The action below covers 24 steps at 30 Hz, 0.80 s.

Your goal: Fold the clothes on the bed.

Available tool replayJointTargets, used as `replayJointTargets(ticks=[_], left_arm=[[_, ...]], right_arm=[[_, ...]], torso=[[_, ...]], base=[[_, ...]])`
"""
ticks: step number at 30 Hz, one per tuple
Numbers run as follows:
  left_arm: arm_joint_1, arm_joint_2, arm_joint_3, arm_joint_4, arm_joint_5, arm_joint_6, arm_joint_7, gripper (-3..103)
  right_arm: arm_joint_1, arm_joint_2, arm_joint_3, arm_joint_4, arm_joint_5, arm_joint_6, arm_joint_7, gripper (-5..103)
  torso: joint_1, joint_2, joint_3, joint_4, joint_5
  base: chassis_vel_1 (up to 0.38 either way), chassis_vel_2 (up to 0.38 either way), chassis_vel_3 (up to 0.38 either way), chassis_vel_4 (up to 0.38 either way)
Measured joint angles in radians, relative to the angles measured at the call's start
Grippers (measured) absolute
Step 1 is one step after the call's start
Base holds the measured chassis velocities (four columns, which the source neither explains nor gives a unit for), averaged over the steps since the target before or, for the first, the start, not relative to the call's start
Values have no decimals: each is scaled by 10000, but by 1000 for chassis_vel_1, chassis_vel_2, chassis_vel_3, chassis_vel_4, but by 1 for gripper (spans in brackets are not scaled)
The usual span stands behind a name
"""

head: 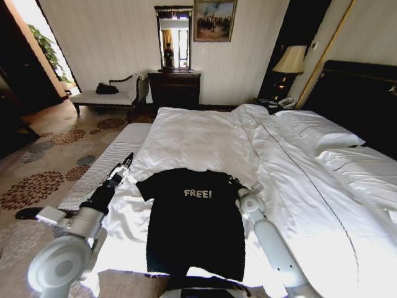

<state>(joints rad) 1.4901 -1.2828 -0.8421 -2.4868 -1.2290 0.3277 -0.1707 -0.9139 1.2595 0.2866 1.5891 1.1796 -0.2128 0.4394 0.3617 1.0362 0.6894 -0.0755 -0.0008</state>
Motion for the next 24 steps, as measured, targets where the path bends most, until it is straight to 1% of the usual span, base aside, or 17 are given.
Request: replayJointTargets(ticks=[9,14,18,24], left_arm=[[94,-109,-31,-30,121,9,-16,100],[66,-313,139,49,329,19,-16,100],[65,-392,212,112,441,23,-13,100],[58,-368,215,205,474,24,-9,100]], right_arm=[[329,244,-388,-616,-336,63,-150,0],[504,420,-424,-860,-496,90,-175,0],[387,627,-387,-830,-627,95,-175,0],[116,885,-437,-767,-1104,97,-230,-1]], torso=[[0,0,0,0,1],[0,0,0,-1,1],[0,0,0,-2,2],[-2,1,-1,-1,2]], base=[[0,0,0,0],[0,0,0,0],[0,0,0,0],[0,0,0,0]])
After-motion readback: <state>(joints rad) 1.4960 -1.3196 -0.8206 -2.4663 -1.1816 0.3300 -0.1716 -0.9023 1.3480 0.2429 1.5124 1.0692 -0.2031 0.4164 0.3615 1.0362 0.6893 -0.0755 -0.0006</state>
